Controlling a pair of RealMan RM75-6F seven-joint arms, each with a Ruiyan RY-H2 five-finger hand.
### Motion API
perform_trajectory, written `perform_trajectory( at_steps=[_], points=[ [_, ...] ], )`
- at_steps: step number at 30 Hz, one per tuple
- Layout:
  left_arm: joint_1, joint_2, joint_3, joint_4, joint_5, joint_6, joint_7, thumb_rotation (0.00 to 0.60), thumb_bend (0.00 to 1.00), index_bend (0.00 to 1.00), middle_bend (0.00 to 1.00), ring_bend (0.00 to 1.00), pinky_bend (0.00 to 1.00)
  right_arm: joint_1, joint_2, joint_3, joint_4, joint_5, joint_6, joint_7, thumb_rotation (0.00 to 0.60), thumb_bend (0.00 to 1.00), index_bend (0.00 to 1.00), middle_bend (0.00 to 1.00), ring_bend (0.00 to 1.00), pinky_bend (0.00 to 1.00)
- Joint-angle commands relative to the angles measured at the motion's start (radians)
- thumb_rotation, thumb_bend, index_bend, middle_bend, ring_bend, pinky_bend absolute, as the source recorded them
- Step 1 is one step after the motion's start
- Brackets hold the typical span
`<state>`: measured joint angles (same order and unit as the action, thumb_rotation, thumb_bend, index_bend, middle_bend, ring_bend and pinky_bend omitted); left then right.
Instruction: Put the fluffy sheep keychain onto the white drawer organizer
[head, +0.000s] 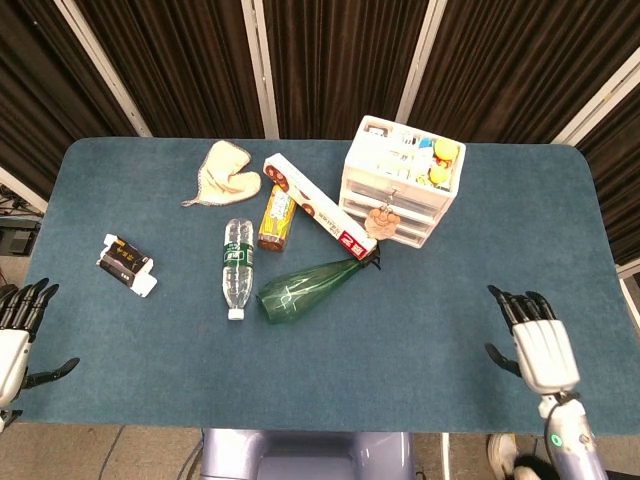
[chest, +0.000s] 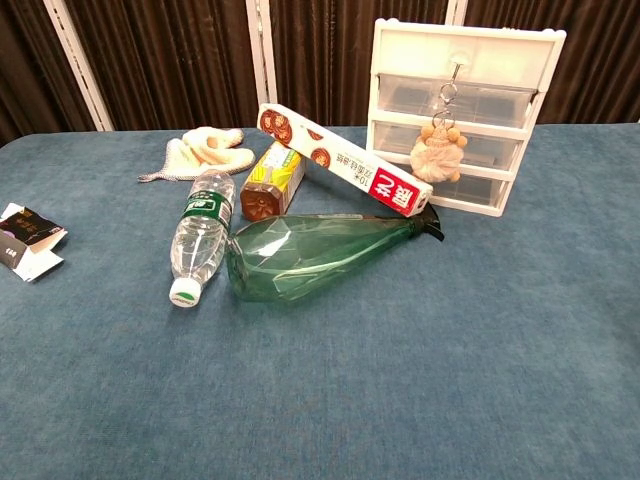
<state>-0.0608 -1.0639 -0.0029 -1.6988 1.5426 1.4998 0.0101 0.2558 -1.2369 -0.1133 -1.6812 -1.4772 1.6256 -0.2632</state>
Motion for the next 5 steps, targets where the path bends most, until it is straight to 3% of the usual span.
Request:
perform_trajectory(
  at_steps=[1, 5],
  points=[
    [0.001, -0.007, -0.006, 0.009, -0.015, -0.001, 0.012, 0.6, 0.08, 0.0, 0.0, 0.0, 0.0, -0.033, 0.019, -0.014, 0.004, -0.024, 0.013, 0.023, 0.6, 0.09, 0.0, 0.0, 0.0, 0.0],
    [-0.001, -0.011, -0.012, 0.014, -0.03, -0.008, 0.024, 0.6, 0.08, 0.0, 0.0, 0.0, 0.0, -0.058, 0.018, -0.008, 0.019, -0.039, 0.023, 0.046, 0.6, 0.09, 0.0, 0.0, 0.0, 0.0]
  ],
)
